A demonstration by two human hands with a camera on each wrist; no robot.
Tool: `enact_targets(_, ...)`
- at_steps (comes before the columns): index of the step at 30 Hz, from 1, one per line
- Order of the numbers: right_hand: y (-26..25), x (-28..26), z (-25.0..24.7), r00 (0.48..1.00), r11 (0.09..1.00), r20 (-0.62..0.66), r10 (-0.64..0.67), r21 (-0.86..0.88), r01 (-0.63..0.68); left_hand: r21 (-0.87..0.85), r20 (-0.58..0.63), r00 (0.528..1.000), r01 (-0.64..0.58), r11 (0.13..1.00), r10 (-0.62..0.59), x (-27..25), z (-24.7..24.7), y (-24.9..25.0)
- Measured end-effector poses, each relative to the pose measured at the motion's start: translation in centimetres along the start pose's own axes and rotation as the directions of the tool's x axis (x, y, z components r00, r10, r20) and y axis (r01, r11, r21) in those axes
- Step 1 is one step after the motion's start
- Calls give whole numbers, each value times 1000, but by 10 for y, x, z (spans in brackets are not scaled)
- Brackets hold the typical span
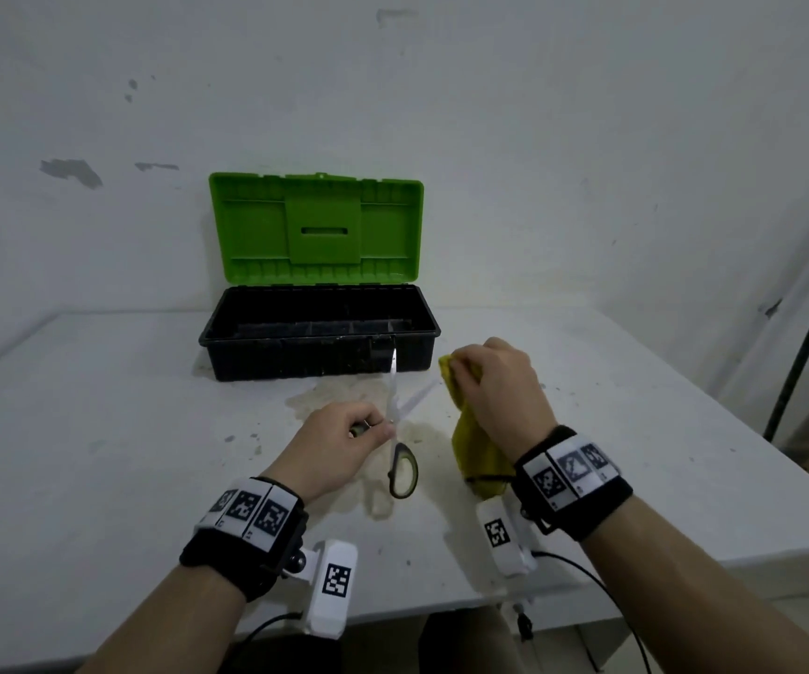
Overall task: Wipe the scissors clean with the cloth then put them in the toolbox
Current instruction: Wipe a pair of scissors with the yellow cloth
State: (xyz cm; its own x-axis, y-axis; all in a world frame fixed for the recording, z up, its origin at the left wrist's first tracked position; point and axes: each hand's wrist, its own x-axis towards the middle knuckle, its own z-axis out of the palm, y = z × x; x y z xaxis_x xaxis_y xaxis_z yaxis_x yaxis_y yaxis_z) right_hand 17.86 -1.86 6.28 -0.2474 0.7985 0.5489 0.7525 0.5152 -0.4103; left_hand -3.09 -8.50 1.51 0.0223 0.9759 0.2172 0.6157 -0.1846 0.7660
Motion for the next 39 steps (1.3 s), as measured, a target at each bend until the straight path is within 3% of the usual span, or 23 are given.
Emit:
enact_targets(2,-5,-1,-5,999,999,-14,-38,29,38,31,-6,1000,-5,1000,5,1,0,2)
enact_targets(6,-29,-17,0,966,984,191,-174,0,177,125,-8,999,-49,991,50,3,2,8)
enact_targets(9,-28,-16,6,952,983,273,-136,-80,163,171,12,997,-74,982,73,2,2,9)
enact_targets(12,-16,-4,3,970,988,242,-22,-143,58,159,21,998,-60,986,57,-1,-1,8)
enact_targets(15,-5,3,-4,991,988,119,61,-152,-43,76,-1,1000,-10,997,10,-1,-4,4)
enact_targets(17,-7,-5,-6,999,998,54,4,-59,-1,-5,-14,999,31,999,-31,1,-4,2)
enact_targets(22,-33,-38,13,976,978,99,-196,87,187,-143,31,998,53,988,-49,6,2,6)
enact_targets(31,-2,-3,2,993,998,-114,-12,63,20,-133,12,999,48,990,-47,2,-1,1)
enact_targets(36,-25,-27,14,980,979,58,-189,85,184,-93,14,1000,22,995,-21,6,1,5)
enact_targets(39,-21,-25,20,986,985,56,-159,77,155,-38,7,1000,-9,999,9,5,0,5)
